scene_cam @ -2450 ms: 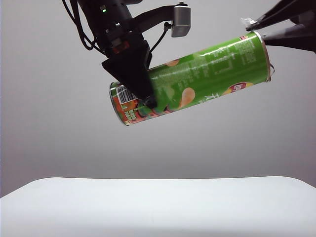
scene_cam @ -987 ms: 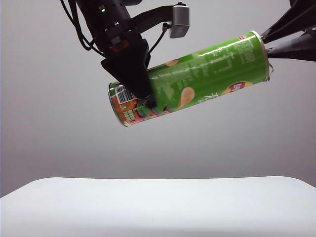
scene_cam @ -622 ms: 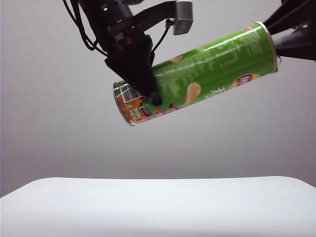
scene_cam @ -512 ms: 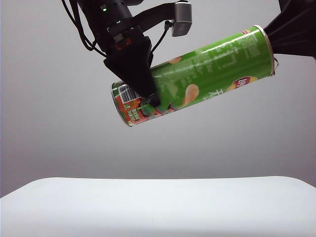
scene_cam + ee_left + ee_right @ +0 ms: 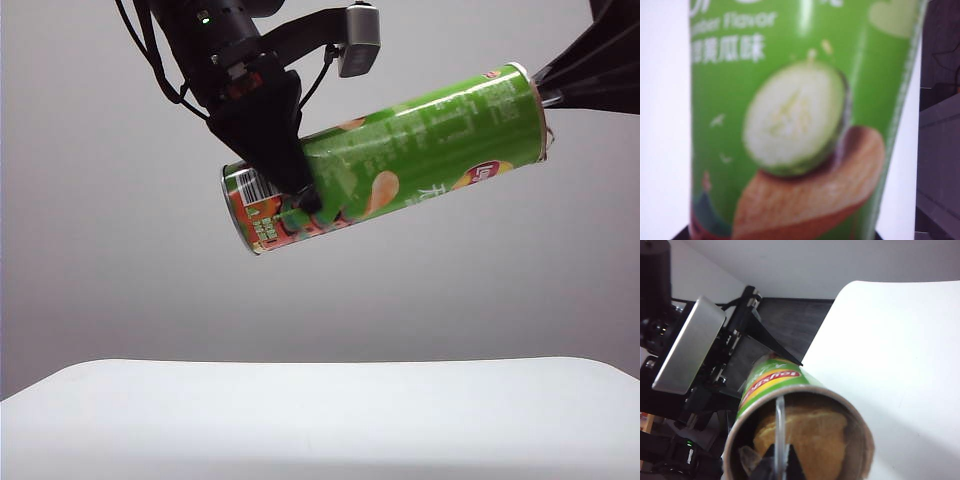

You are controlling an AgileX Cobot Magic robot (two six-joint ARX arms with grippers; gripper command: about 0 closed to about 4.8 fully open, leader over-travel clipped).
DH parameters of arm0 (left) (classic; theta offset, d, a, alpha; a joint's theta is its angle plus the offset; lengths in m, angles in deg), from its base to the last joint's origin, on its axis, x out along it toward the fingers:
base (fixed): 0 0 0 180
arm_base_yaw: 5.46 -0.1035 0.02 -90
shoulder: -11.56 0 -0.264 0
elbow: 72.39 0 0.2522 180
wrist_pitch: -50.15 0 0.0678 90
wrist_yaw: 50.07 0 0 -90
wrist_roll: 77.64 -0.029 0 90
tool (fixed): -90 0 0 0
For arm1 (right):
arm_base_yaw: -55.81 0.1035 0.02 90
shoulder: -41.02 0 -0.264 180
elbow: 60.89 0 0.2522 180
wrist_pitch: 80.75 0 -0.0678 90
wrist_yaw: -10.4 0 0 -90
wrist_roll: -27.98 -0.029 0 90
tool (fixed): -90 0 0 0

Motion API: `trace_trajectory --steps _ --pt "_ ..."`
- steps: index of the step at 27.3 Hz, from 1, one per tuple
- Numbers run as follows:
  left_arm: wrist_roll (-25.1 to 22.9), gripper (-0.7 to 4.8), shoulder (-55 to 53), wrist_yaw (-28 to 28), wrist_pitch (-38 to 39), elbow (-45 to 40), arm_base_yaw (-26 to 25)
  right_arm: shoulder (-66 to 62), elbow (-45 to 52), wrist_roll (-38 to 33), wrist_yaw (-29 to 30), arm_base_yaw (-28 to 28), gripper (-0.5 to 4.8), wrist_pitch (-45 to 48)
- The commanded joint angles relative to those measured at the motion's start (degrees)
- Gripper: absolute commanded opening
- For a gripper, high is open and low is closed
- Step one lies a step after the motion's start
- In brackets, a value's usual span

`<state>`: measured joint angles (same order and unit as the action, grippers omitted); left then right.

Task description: Pick up the green tub of chips from the desk, pull out the transparent container with the chips inside partially, and then place the chips back on the desk.

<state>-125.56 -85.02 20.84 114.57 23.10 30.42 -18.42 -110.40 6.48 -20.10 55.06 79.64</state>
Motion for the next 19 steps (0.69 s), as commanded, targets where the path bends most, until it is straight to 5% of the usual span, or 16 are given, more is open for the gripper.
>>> trace_trajectory --steps 1,5,11,19 --pt "0.33 2.67 0.22 2.78 7.85 -0.66 -2.56 0.24 -0.33 1.01 -2.43 -2.86 -0.08 1.77" --pt "0.35 2.67 0.24 0.98 7.65 -0.66 -3.04 0.22 -0.33 1.86 -2.36 -3.43 -0.08 1.44" --pt "4.50 2.67 0.26 -8.76 -1.60 -0.55 -2.95 0.22 -0.33 1.84 -2.36 -2.86 -0.08 1.40" --pt "4.92 2.67 0.28 -9.27 -2.78 -0.55 -2.95 0.22 -0.33 1.79 -2.40 -1.73 -0.08 1.27"
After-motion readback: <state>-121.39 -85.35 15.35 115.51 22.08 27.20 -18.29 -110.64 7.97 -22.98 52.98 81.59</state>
